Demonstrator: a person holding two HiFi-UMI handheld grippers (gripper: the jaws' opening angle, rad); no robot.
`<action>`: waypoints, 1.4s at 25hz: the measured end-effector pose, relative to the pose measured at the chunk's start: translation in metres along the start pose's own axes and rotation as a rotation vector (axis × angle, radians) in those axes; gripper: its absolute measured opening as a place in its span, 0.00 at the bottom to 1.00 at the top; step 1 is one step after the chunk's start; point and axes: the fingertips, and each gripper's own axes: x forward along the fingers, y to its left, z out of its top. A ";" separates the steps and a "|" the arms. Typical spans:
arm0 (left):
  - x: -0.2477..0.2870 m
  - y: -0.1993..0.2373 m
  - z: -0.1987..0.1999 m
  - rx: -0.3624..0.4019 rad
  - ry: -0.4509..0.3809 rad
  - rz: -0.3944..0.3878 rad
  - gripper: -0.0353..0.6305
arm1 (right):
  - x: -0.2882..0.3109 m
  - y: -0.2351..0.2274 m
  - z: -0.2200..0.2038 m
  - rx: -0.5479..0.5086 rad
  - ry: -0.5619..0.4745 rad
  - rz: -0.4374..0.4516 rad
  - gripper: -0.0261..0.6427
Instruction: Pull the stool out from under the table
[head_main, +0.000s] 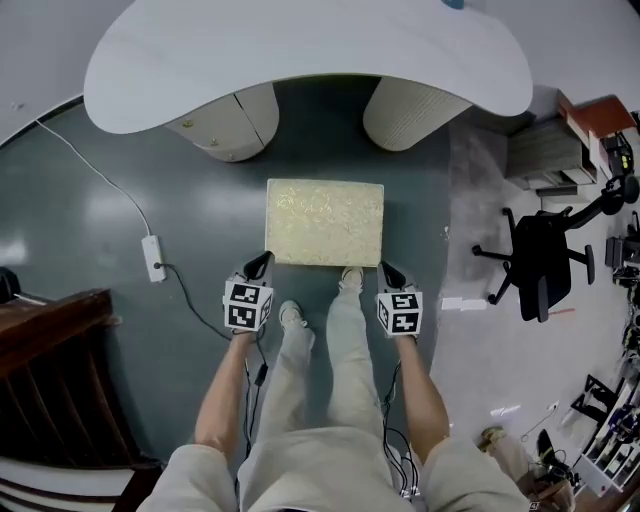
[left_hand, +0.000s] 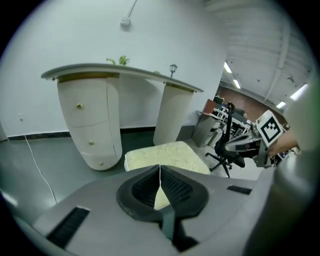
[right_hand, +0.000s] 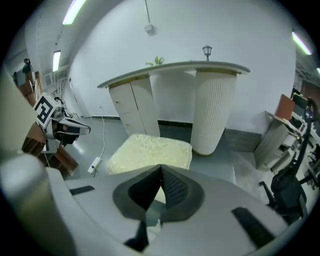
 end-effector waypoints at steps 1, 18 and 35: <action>-0.008 -0.003 0.018 0.013 -0.029 -0.002 0.07 | -0.009 0.000 0.017 0.001 -0.033 -0.001 0.03; -0.175 -0.045 0.256 0.182 -0.382 -0.026 0.07 | -0.194 0.010 0.254 -0.107 -0.454 -0.067 0.03; -0.295 -0.072 0.331 0.240 -0.546 -0.029 0.07 | -0.328 0.040 0.328 -0.151 -0.643 -0.137 0.03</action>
